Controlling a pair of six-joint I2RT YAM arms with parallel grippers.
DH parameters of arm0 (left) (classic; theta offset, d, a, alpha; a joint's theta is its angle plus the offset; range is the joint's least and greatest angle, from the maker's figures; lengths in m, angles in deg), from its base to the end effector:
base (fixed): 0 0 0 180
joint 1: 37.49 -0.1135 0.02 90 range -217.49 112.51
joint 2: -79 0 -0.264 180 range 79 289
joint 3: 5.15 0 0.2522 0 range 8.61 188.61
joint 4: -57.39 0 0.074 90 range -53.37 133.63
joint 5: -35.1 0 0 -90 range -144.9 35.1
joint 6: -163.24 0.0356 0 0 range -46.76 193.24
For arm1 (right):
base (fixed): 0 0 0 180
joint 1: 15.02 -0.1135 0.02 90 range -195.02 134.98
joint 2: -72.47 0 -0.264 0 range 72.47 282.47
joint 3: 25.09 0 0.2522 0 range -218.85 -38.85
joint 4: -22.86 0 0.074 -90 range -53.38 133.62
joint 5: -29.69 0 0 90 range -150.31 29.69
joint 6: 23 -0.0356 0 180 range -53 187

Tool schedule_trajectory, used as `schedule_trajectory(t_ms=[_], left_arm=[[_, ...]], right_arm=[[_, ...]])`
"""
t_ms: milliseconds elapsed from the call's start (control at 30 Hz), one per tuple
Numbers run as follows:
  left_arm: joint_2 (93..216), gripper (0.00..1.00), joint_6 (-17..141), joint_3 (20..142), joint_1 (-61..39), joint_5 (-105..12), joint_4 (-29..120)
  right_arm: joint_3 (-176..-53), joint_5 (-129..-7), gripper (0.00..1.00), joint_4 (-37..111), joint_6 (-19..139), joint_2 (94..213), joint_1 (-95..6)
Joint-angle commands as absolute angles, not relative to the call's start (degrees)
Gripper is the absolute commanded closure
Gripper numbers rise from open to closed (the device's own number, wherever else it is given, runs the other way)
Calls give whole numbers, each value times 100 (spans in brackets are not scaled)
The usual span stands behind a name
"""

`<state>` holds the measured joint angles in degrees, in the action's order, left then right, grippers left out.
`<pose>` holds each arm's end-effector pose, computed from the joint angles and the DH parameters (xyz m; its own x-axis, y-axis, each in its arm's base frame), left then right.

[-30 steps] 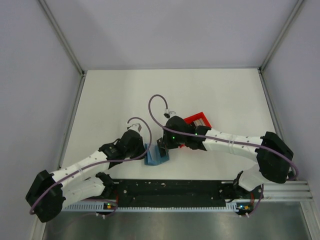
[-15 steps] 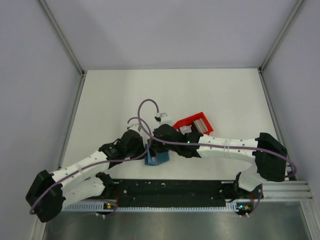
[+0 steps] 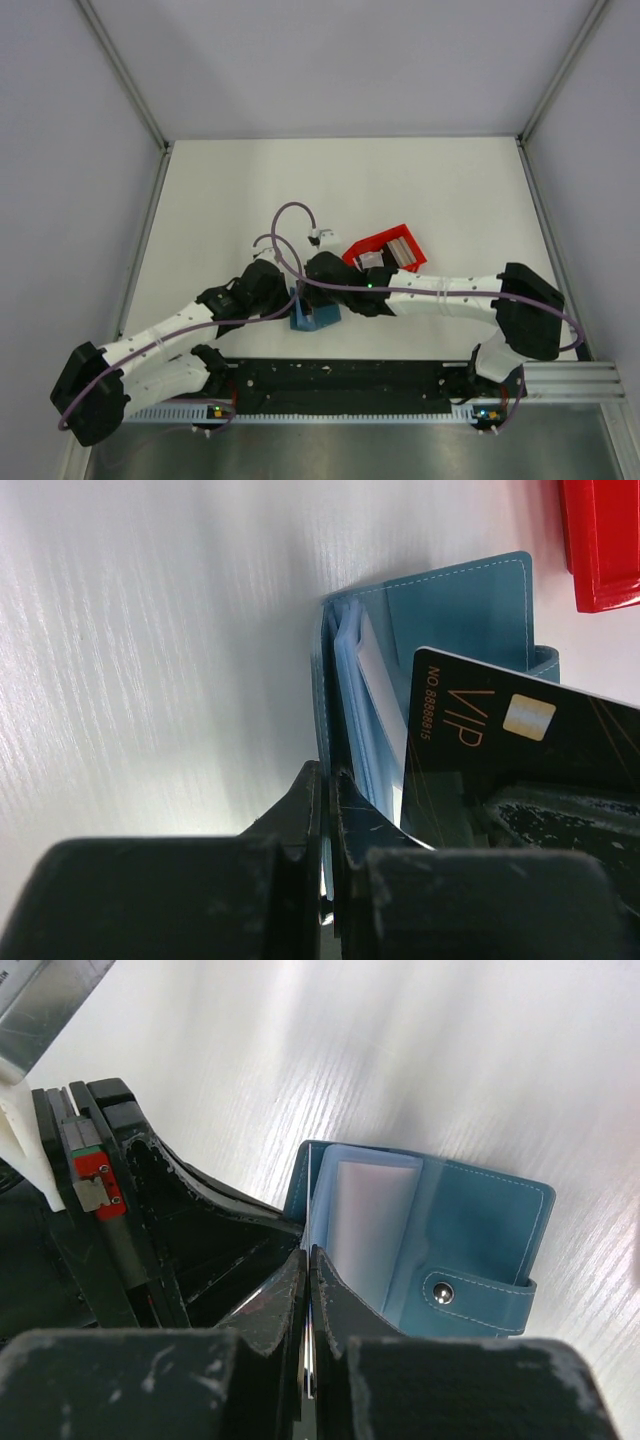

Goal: Put the credit cards into the card holder
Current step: Open the card holder at the center of the board.

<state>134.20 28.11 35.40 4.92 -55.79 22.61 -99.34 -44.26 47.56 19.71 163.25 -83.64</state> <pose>0.1367 -0.1241 0.1832 -0.8683 -0.1666 -0.4672 0.0730 0.8887 -0.4526 0.1356 0.3193 0.2344 -0.7648 -0.0166 -0.6440 -0.3790 0.8199 0.4290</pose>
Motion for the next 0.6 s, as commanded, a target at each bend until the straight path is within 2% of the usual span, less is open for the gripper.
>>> schedule_trajectory(t_ms=[0,367,567], left_arm=[[13305,100,2771,3569,505,-5596,2420],[13428,100,2902,3481,505,-5727,2420],[13560,100,2973,3454,505,-5780,2473]], right_arm=[[-10055,-4133,100,4743,1936,16370,-8463],[-9677,-3816,100,5174,1989,16089,-8323],[-9273,-4439,100,5043,2015,15957,-7962]])
